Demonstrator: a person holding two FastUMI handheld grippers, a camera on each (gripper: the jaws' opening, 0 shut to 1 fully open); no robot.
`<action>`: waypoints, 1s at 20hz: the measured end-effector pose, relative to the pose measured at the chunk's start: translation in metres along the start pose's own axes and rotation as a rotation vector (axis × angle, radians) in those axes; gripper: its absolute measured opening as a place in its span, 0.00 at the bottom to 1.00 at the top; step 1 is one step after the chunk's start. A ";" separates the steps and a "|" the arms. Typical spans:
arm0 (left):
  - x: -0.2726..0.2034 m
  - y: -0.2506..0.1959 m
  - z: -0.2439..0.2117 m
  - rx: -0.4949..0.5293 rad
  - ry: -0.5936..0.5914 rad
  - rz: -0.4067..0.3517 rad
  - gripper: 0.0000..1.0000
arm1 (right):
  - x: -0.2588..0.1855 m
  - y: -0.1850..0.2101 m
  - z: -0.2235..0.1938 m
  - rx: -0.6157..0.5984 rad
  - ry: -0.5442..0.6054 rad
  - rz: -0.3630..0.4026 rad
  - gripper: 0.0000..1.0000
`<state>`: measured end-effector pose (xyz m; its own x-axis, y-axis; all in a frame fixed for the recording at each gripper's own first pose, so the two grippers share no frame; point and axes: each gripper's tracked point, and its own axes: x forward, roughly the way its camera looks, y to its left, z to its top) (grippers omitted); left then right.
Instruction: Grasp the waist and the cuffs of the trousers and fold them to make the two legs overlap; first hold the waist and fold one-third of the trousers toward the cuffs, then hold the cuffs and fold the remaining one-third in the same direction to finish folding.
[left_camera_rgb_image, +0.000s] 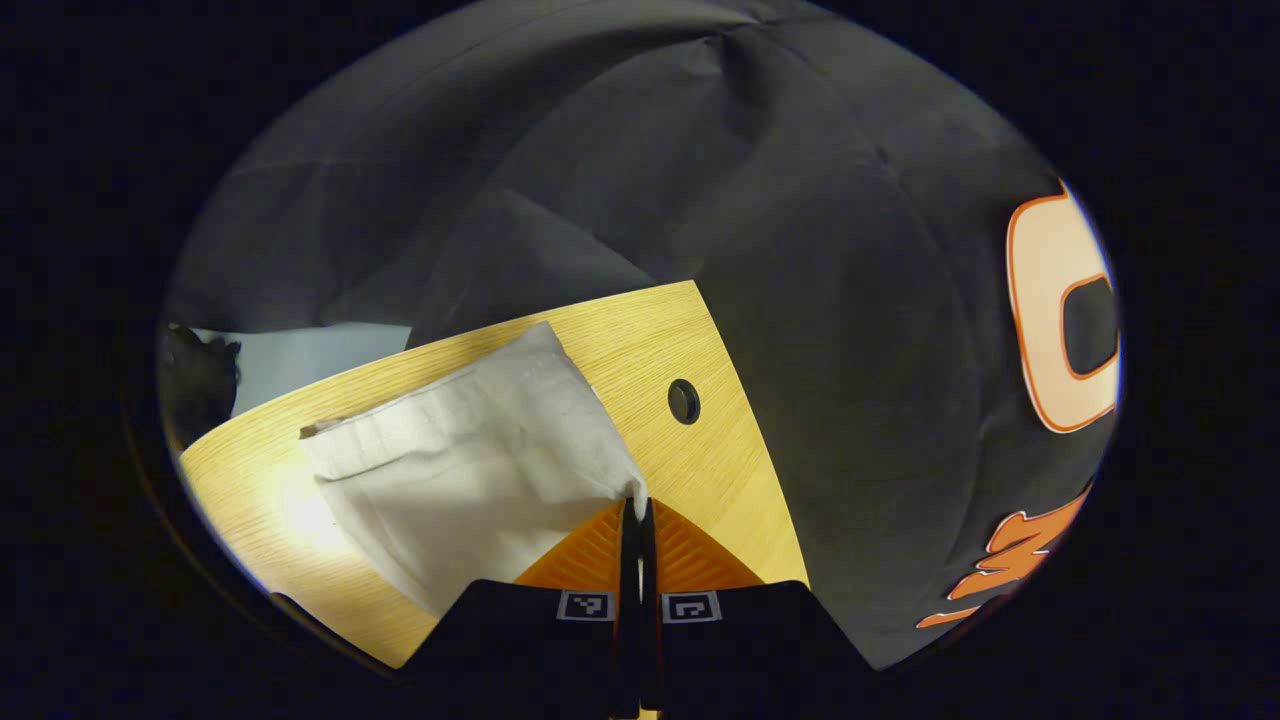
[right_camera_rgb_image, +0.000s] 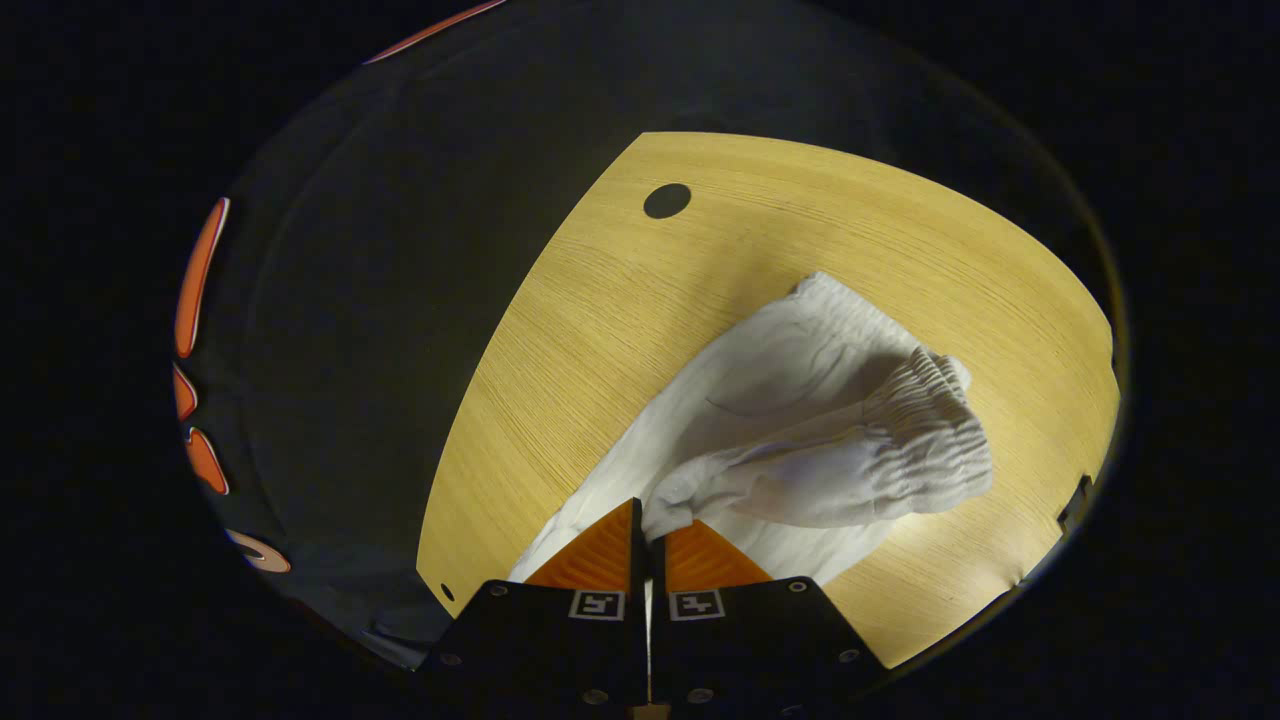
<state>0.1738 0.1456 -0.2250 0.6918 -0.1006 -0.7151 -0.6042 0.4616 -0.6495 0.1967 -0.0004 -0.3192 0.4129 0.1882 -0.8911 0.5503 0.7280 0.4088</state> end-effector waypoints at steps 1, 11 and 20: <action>0.011 -0.002 -0.003 0.029 0.013 0.008 0.03 | 0.010 0.002 -0.001 0.004 0.015 -0.002 0.02; 0.042 0.021 0.003 0.119 0.001 0.155 0.61 | 0.040 0.007 -0.003 -0.040 0.036 0.018 0.99; -0.016 -0.038 0.030 0.419 -0.165 0.101 1.00 | -0.032 0.005 0.020 -0.308 -0.179 0.059 0.98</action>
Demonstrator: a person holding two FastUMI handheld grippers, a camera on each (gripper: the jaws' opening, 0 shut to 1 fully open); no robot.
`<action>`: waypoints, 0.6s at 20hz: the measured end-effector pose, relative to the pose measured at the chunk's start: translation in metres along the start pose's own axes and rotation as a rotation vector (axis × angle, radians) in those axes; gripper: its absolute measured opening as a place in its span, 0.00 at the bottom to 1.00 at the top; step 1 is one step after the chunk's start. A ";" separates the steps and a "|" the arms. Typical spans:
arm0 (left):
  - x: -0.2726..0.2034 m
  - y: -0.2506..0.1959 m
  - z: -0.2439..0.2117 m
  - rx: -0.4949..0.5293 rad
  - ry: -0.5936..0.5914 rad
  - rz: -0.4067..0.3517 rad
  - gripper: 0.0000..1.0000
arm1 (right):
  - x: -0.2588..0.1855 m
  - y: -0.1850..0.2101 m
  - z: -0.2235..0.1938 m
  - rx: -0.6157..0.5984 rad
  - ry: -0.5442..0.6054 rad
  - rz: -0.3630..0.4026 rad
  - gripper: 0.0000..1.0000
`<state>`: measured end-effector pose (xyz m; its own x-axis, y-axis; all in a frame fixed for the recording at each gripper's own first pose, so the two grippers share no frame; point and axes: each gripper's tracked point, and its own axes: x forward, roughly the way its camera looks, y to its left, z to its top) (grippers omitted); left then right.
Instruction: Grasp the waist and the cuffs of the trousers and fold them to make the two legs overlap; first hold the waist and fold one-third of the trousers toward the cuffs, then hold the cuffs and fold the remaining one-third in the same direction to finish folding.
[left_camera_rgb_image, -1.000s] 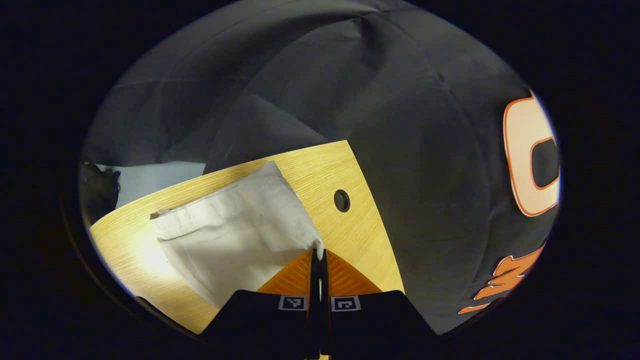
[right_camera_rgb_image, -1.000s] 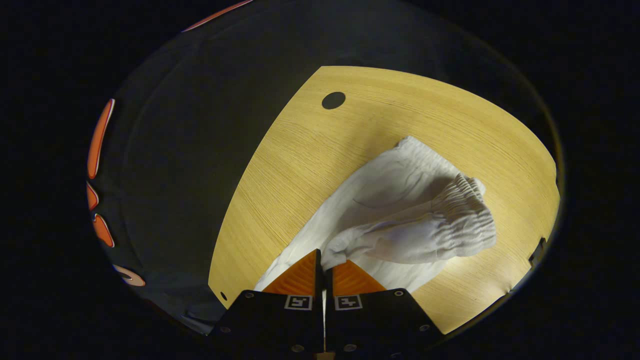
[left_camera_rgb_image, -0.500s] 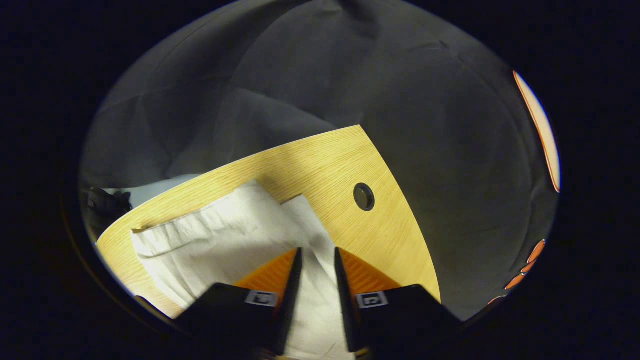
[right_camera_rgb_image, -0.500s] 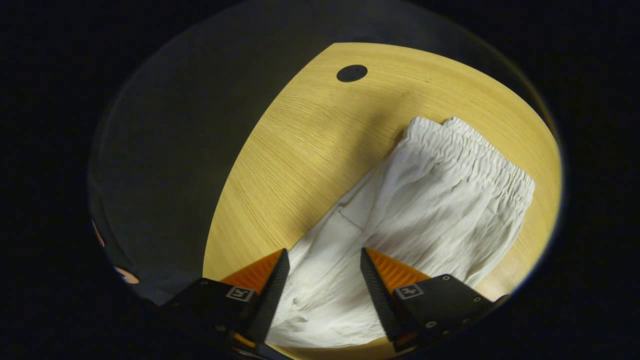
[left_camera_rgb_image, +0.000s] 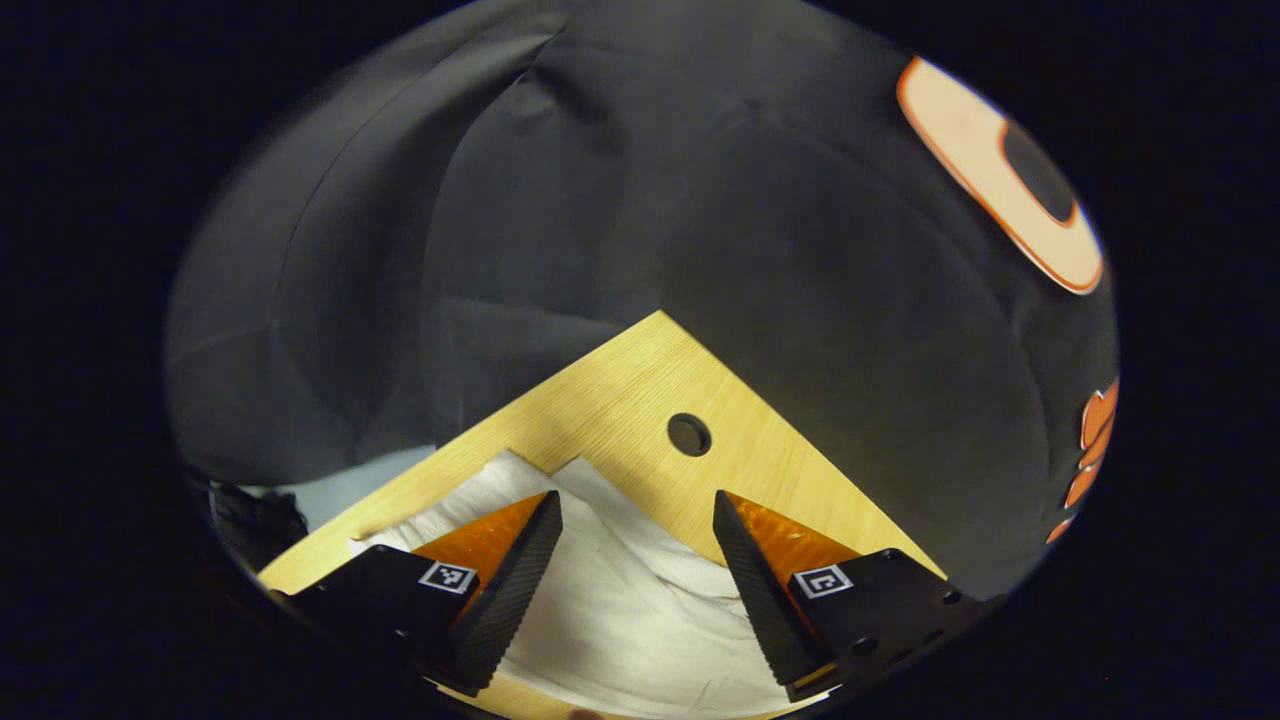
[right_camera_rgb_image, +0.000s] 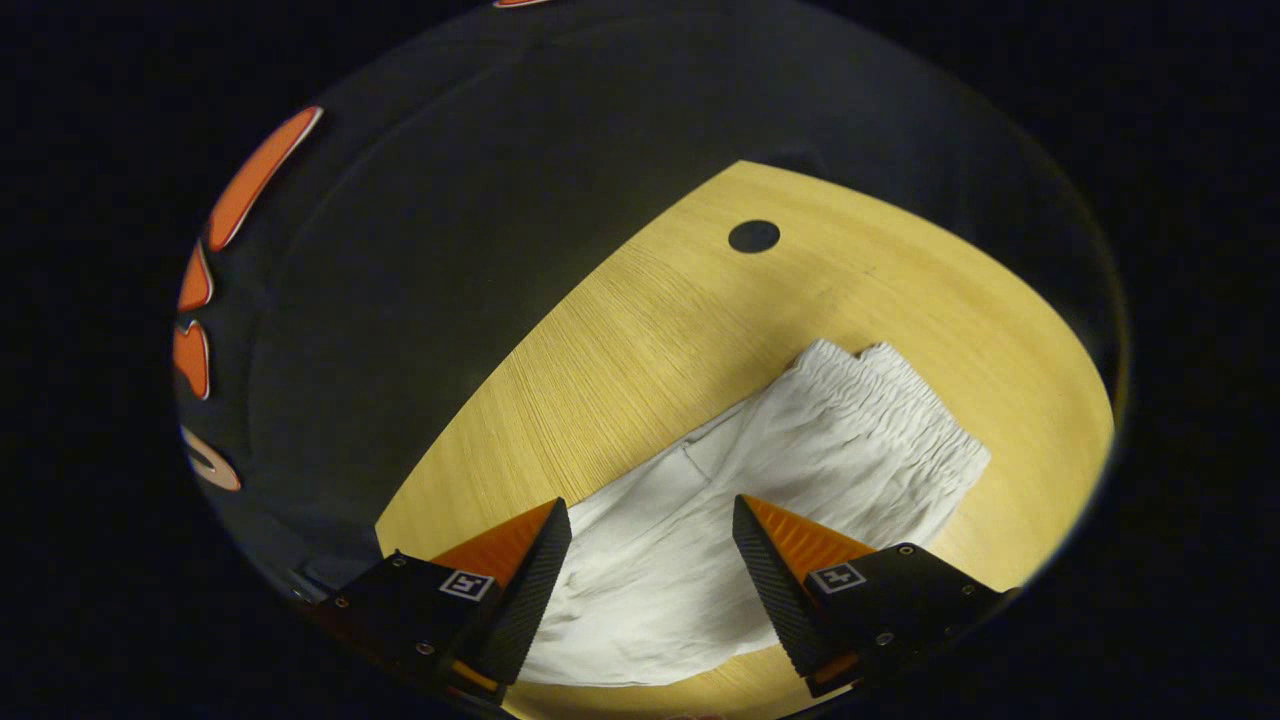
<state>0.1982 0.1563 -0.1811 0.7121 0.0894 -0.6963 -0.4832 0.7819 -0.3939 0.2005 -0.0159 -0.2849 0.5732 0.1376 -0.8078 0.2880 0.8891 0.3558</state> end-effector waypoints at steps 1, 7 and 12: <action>-0.008 -0.008 0.005 0.038 -0.019 -0.016 0.99 | -0.011 0.001 0.001 -0.022 -0.026 0.008 0.98; -0.077 -0.059 0.025 0.244 -0.189 -0.123 0.99 | -0.069 -0.018 -0.001 -0.135 -0.121 0.031 0.98; -0.146 -0.095 0.027 0.399 -0.379 -0.183 0.99 | -0.085 -0.065 -0.019 -0.044 -0.129 0.026 0.98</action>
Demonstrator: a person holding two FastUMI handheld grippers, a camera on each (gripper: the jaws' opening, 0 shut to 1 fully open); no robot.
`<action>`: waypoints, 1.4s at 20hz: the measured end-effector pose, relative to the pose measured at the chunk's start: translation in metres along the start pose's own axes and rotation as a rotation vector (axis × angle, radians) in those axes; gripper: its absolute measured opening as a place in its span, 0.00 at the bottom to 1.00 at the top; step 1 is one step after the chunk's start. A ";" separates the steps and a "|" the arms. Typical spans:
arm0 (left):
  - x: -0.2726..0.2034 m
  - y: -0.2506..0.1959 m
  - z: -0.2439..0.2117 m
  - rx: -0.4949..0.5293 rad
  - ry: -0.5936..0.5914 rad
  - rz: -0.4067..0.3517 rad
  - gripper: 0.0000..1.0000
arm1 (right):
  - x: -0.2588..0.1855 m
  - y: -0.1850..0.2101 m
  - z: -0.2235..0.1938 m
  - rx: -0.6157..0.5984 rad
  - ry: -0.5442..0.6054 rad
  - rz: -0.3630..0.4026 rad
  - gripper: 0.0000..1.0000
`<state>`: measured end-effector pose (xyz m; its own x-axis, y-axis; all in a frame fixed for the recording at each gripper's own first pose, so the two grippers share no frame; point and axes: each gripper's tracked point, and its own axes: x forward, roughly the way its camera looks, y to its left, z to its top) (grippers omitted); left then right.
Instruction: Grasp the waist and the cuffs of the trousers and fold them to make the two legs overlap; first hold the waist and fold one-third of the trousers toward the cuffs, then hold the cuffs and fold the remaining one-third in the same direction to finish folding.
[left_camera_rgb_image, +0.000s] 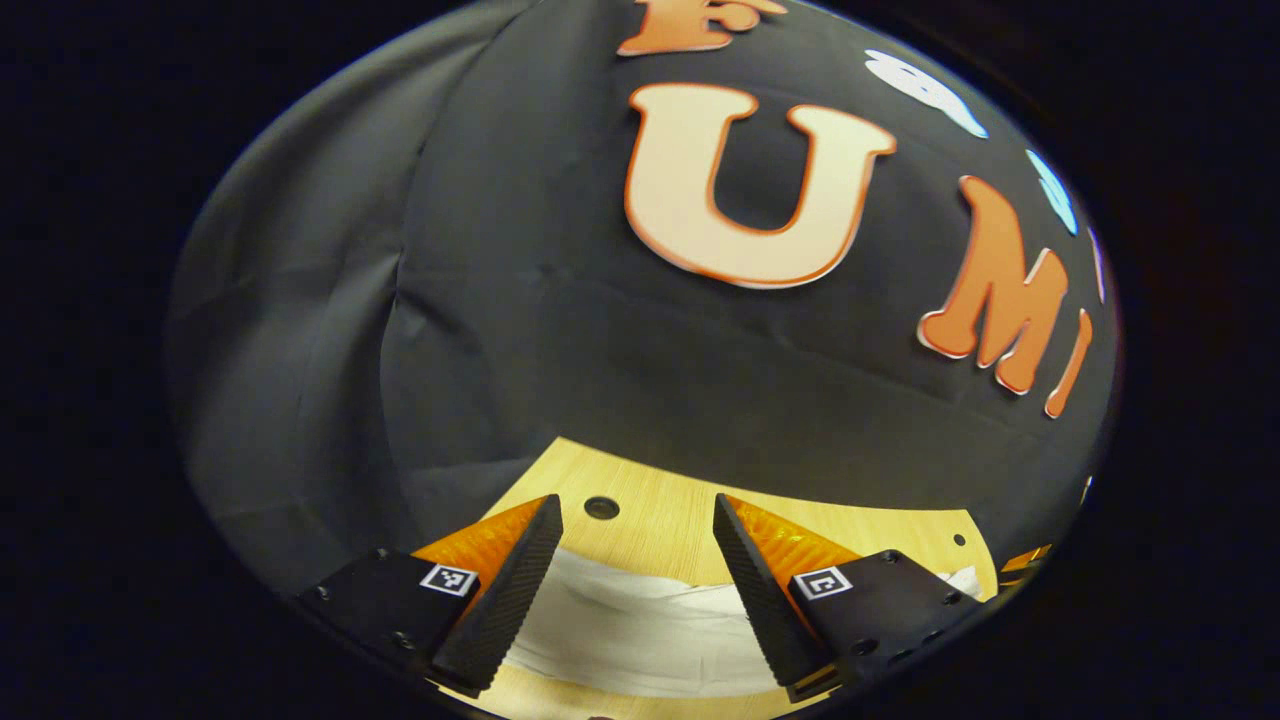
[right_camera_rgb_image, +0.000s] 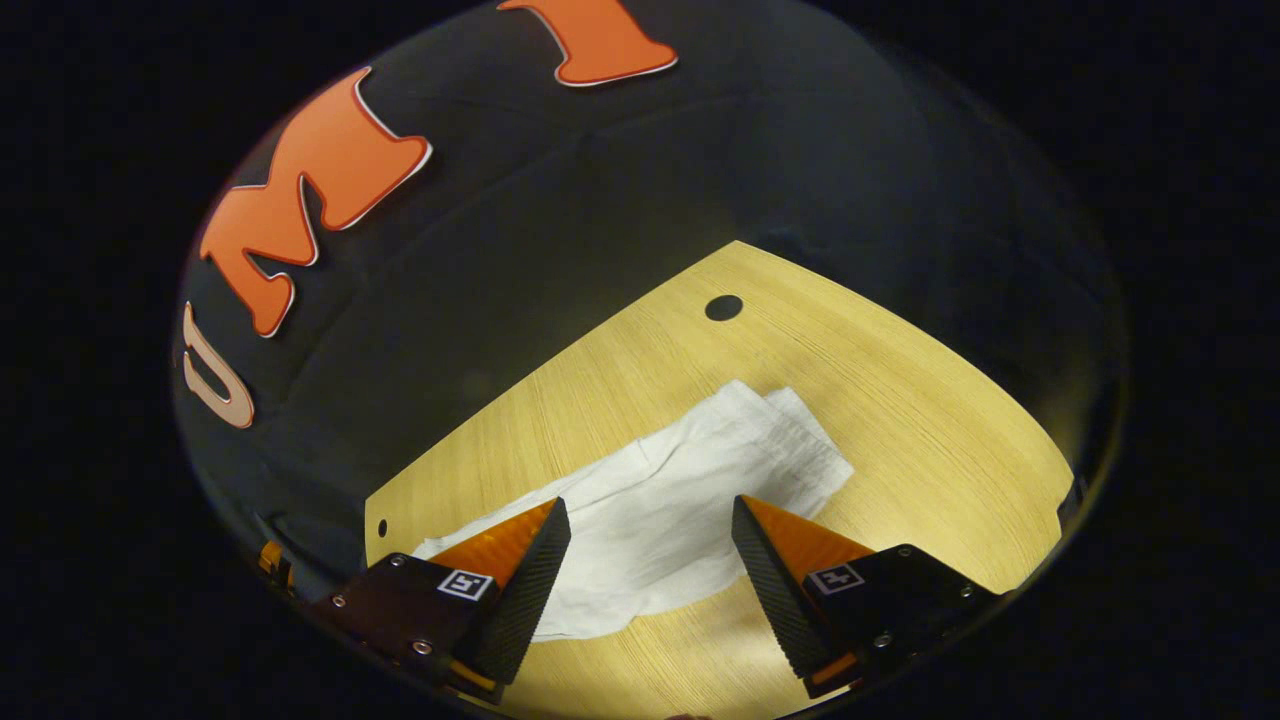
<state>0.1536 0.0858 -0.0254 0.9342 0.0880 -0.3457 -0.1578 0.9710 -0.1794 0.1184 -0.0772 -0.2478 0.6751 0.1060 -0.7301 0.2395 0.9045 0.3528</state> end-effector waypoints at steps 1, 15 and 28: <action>-0.009 -0.007 0.004 0.030 -0.018 -0.005 0.99 | -0.001 -0.009 -0.004 0.024 0.002 0.000 0.98; -0.049 -0.033 -0.008 0.208 -0.022 -0.003 0.98 | 0.074 -0.101 -0.011 0.367 0.035 -0.035 0.98; -0.036 -0.029 -0.023 0.176 0.036 0.091 0.99 | 0.107 -0.123 -0.013 0.387 0.088 -0.086 0.27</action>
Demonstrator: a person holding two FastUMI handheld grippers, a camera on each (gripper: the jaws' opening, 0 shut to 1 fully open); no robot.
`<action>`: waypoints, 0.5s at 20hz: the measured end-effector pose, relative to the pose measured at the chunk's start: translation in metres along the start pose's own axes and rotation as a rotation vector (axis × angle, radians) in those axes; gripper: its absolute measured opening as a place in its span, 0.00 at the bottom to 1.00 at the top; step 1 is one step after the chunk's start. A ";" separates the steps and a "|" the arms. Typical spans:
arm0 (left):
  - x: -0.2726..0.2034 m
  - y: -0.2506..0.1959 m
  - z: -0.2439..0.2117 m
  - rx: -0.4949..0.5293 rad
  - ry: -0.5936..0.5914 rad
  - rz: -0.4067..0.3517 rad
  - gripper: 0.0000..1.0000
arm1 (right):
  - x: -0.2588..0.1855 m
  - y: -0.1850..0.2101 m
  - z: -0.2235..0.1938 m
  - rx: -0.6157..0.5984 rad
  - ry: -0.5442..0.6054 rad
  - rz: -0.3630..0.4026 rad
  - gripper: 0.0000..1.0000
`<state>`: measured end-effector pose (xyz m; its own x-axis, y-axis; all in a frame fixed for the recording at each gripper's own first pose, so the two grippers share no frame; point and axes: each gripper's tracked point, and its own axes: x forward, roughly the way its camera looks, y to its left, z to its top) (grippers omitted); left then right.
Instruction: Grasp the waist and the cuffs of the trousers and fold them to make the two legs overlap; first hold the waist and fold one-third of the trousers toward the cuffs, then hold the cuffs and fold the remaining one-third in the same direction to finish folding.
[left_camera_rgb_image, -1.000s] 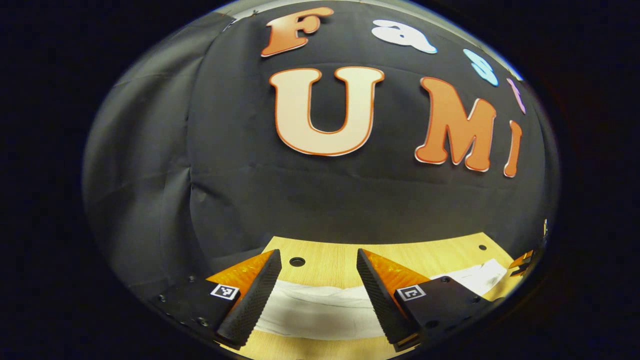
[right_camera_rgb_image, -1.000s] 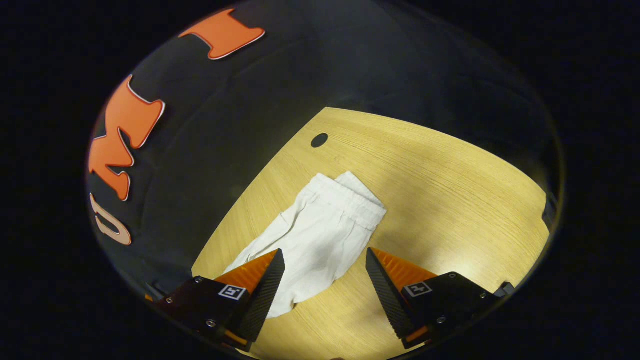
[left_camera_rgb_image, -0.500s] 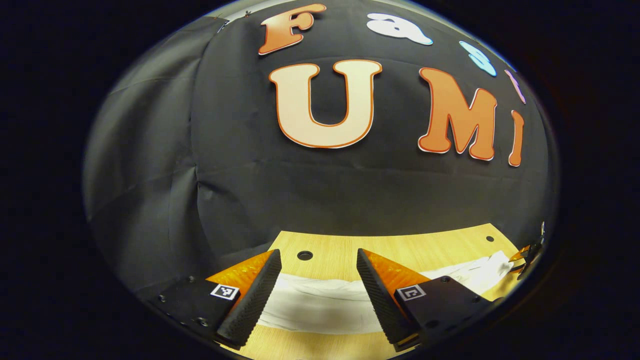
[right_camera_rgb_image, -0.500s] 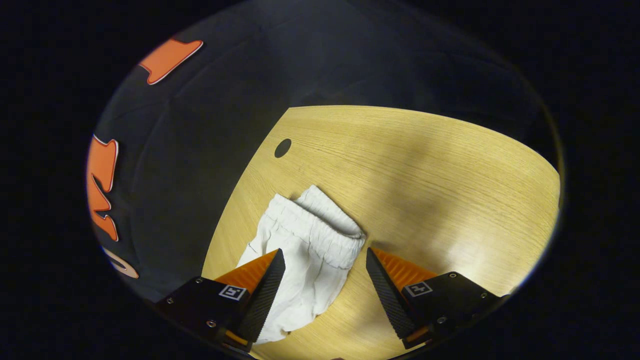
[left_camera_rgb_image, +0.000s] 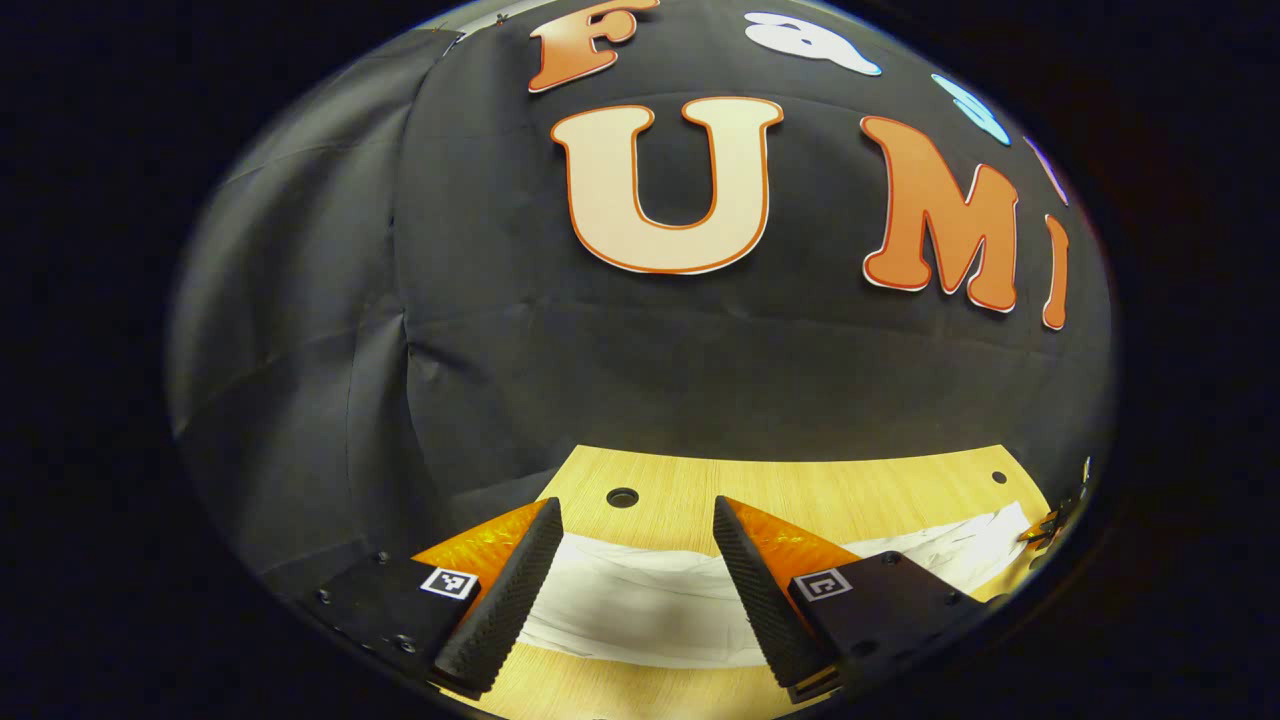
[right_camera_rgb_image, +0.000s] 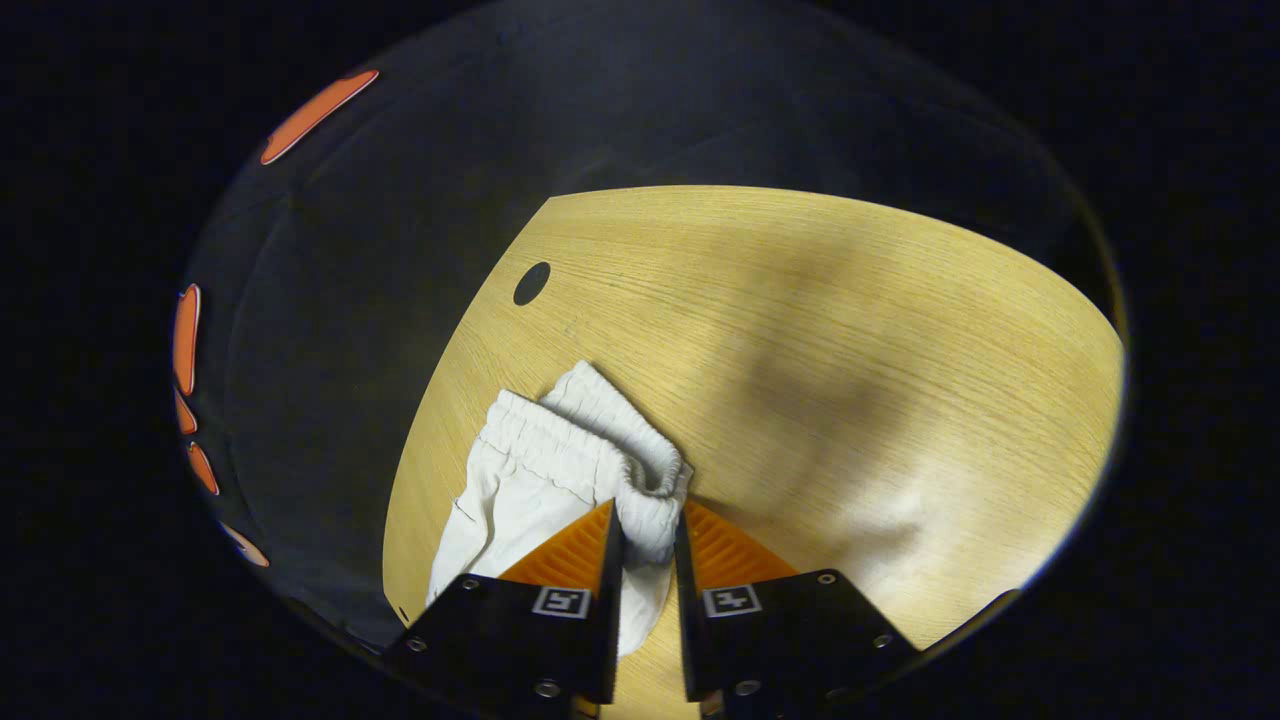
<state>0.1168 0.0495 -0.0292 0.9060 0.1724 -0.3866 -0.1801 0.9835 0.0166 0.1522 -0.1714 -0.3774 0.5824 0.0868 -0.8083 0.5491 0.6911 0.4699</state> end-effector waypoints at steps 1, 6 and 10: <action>-0.001 0.000 -0.001 -0.003 0.003 0.005 0.99 | 0.002 -0.001 0.000 0.003 -0.009 -0.001 0.14; 0.000 0.002 -0.002 0.001 0.014 0.038 0.99 | -0.014 0.016 0.006 -0.067 -0.035 0.007 0.03; -0.003 0.011 -0.009 -0.055 0.021 0.036 1.00 | -0.052 0.063 0.016 -0.041 -0.061 0.127 0.03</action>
<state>0.1087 0.0589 -0.0358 0.8905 0.2058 -0.4059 -0.2335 0.9722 -0.0192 0.1666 -0.1437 -0.3003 0.6819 0.1322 -0.7194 0.4443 0.7064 0.5510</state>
